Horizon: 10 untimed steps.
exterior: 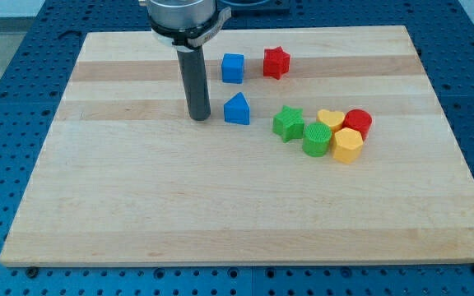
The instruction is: Push the blue triangle to the green star
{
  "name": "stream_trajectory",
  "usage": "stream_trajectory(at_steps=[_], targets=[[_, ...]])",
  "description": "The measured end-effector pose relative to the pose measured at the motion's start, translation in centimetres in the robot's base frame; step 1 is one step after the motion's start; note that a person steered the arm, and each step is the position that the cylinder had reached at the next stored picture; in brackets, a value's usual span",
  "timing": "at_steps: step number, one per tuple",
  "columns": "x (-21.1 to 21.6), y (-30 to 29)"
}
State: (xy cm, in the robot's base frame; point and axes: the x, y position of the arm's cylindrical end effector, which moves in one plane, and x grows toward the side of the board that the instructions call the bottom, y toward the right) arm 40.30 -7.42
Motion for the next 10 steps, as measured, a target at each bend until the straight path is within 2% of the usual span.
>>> stream_trajectory(at_steps=[3, 7, 10], targets=[[0.6, 4.5], [-2.8, 5.2], [-2.8, 7.4]])
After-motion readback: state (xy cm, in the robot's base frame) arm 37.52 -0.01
